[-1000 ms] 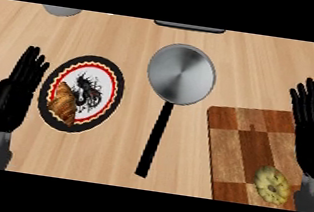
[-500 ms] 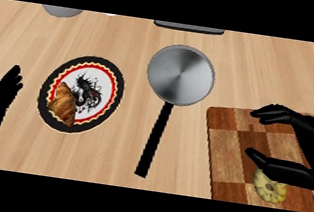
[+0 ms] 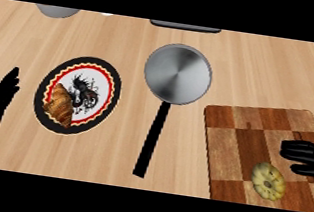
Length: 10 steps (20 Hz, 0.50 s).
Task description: Pick the squash from the cutting board and place it in the pan
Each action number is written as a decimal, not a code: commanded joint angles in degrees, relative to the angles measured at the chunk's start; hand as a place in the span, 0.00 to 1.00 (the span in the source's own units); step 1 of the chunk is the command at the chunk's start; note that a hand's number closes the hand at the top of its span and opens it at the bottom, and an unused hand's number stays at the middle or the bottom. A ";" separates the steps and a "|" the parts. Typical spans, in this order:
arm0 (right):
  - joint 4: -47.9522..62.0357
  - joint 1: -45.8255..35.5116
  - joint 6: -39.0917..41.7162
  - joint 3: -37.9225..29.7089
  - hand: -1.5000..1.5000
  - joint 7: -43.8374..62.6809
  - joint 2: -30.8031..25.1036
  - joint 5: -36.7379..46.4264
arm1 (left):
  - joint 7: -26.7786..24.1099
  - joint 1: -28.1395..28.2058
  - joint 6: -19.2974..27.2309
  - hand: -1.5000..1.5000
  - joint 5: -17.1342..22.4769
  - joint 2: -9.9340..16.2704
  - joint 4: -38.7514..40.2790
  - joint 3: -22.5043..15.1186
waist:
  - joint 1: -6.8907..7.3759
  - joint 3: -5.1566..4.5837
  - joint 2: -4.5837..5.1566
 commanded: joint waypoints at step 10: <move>-26.33 3.48 -1.75 1.19 0.00 23.49 -15.58 30.70 | 2.31 -1.39 -0.24 0.50 -1.19 0.48 0.67 0.46 | -0.58 -0.30 -0.29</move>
